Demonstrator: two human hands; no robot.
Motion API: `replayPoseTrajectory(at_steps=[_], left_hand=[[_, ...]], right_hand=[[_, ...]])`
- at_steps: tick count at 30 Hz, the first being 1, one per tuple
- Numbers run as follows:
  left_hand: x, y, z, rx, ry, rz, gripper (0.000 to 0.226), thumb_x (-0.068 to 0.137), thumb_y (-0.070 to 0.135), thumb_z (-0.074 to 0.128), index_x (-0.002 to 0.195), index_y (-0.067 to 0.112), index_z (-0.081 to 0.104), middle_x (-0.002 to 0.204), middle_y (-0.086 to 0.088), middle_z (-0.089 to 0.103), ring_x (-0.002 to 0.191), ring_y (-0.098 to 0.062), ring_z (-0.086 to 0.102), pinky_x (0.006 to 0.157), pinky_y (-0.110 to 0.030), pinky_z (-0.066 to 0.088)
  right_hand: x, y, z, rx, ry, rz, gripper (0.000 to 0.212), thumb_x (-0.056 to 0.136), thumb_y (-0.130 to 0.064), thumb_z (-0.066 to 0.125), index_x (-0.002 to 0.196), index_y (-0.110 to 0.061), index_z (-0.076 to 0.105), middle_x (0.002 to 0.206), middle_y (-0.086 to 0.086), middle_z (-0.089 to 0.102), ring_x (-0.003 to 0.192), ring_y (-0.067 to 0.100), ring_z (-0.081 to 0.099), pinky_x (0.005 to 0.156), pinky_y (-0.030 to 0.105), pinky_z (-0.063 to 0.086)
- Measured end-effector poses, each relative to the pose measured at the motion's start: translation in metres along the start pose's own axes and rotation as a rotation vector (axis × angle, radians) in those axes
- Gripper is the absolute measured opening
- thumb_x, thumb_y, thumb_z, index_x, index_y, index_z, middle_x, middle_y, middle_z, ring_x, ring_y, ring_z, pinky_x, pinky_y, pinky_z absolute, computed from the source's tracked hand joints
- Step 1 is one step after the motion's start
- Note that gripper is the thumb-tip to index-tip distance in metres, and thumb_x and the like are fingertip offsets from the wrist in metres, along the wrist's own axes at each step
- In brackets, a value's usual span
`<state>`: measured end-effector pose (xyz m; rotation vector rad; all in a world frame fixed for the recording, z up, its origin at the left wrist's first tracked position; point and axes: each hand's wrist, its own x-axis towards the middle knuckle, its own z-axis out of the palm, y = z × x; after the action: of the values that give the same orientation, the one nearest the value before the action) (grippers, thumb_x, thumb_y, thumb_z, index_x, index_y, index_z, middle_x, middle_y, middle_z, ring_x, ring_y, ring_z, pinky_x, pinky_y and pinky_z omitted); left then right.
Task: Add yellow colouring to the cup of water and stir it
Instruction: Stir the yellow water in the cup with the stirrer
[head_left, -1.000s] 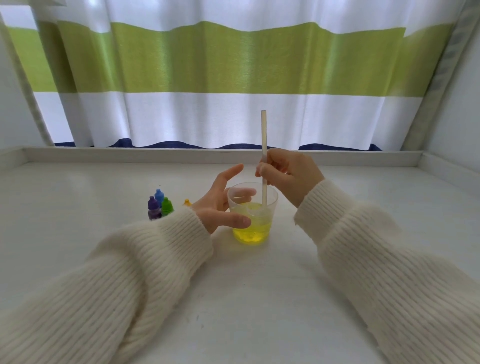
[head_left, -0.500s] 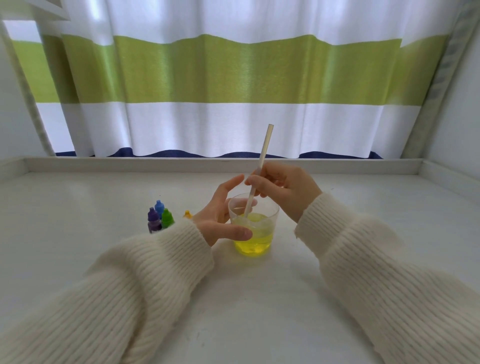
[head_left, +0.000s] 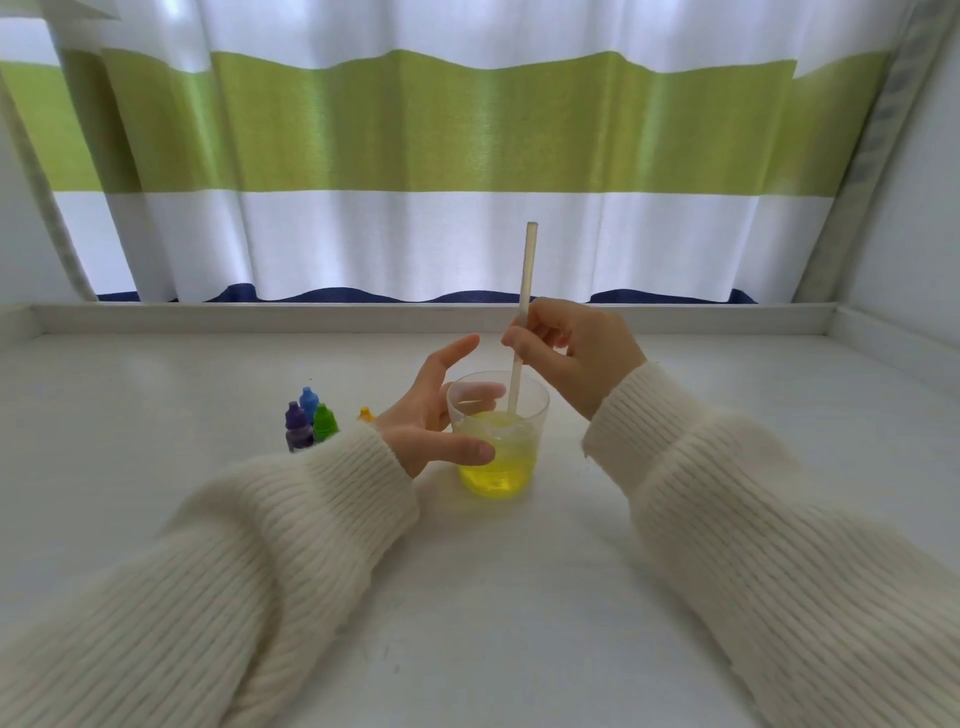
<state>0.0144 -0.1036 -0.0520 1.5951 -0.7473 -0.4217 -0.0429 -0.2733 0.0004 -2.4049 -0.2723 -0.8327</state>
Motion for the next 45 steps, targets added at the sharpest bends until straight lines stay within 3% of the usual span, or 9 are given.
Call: replayPoseTrajectory(at_steps=[8, 13, 18, 22, 28, 32, 36, 39, 45], left_hand=[[0.001, 0.000, -0.001, 0.008, 0.001, -0.004, 0.091, 0.052, 0.005, 0.077, 0.108, 0.061, 0.031, 0.105, 0.018, 0.062, 0.101, 0.000, 0.056, 0.079, -0.024, 0.049], [-0.001, 0.004, 0.003, -0.001, 0.009, -0.004, 0.091, 0.049, 0.007, 0.076, 0.108, 0.058, 0.029, 0.112, 0.012, 0.056, 0.105, -0.006, 0.053, 0.083, -0.029, 0.048], [-0.001, 0.003, 0.002, -0.011, -0.001, -0.008, 0.092, 0.051, 0.004, 0.075, 0.108, 0.059, 0.030, 0.109, 0.016, 0.058, 0.104, -0.003, 0.053, 0.081, -0.027, 0.048], [-0.002, 0.003, 0.001, -0.007, -0.007, -0.002, 0.094, 0.050, 0.004, 0.076, 0.113, 0.056, 0.029, 0.112, 0.010, 0.060, 0.108, -0.008, 0.054, 0.089, -0.035, 0.044], [0.000, 0.000, -0.001, 0.020, -0.018, 0.002, 0.098, 0.052, 0.004, 0.076, 0.120, 0.053, 0.026, 0.104, 0.021, 0.064, 0.104, -0.003, 0.056, 0.087, -0.032, 0.045], [0.001, -0.002, -0.002, 0.024, -0.033, 0.008, 0.096, 0.053, 0.004, 0.076, 0.117, 0.055, 0.027, 0.104, 0.023, 0.063, 0.102, 0.000, 0.057, 0.081, -0.025, 0.049], [0.002, -0.003, -0.003, 0.020, -0.027, 0.013, 0.094, 0.053, 0.004, 0.076, 0.114, 0.057, 0.028, 0.104, 0.021, 0.063, 0.101, 0.000, 0.057, 0.078, -0.024, 0.050], [0.002, -0.003, -0.003, 0.021, -0.036, 0.014, 0.093, 0.053, 0.005, 0.076, 0.112, 0.058, 0.027, 0.103, 0.023, 0.064, 0.099, 0.001, 0.058, 0.074, -0.021, 0.051], [0.003, -0.005, -0.003, 0.014, -0.012, 0.015, 0.092, 0.050, 0.007, 0.079, 0.104, 0.066, 0.034, 0.104, 0.021, 0.063, 0.101, -0.001, 0.057, 0.074, -0.022, 0.051]], right_hand=[[0.000, -0.003, -0.002, 0.017, -0.012, 0.002, 0.021, 0.084, -0.031, 0.049, 0.081, -0.014, 0.061, 0.073, 0.004, 0.065, 0.071, 0.020, 0.061, 0.071, 0.037, 0.054], [-0.001, -0.006, -0.001, 0.096, -0.049, 0.030, 0.020, 0.084, -0.029, 0.050, 0.081, -0.013, 0.062, 0.076, 0.007, 0.066, 0.073, 0.023, 0.063, 0.074, 0.041, 0.054], [-0.003, -0.012, 0.000, 0.217, -0.071, 0.051, 0.014, 0.085, -0.024, 0.054, 0.076, -0.018, 0.062, 0.074, 0.000, 0.066, 0.071, 0.015, 0.064, 0.075, 0.033, 0.055], [-0.003, -0.013, 0.001, 0.265, -0.088, 0.059, 0.013, 0.086, -0.024, 0.054, 0.080, -0.018, 0.064, 0.071, -0.006, 0.065, 0.070, 0.010, 0.063, 0.075, 0.031, 0.055], [-0.003, -0.014, 0.003, 0.284, -0.096, 0.066, 0.012, 0.087, -0.026, 0.054, 0.085, -0.019, 0.064, 0.072, -0.007, 0.064, 0.070, 0.009, 0.062, 0.076, 0.032, 0.054], [-0.003, -0.014, 0.003, 0.260, -0.096, 0.055, 0.013, 0.088, -0.026, 0.054, 0.090, -0.017, 0.063, 0.073, -0.007, 0.063, 0.073, 0.010, 0.062, 0.076, 0.027, 0.053], [-0.002, -0.012, 0.003, 0.183, -0.086, 0.035, 0.014, 0.088, -0.028, 0.053, 0.092, -0.019, 0.063, 0.073, -0.012, 0.061, 0.071, 0.003, 0.058, 0.070, 0.014, 0.047], [-0.001, -0.009, 0.002, 0.105, -0.063, 0.019, 0.015, 0.088, -0.029, 0.053, 0.093, -0.019, 0.063, 0.078, -0.007, 0.065, 0.074, 0.006, 0.059, 0.066, 0.009, 0.043], [0.000, -0.002, -0.001, -0.010, -0.021, -0.021, 0.015, 0.088, -0.030, 0.052, 0.088, -0.018, 0.062, 0.078, -0.004, 0.064, 0.074, 0.009, 0.058, 0.066, 0.013, 0.043]])
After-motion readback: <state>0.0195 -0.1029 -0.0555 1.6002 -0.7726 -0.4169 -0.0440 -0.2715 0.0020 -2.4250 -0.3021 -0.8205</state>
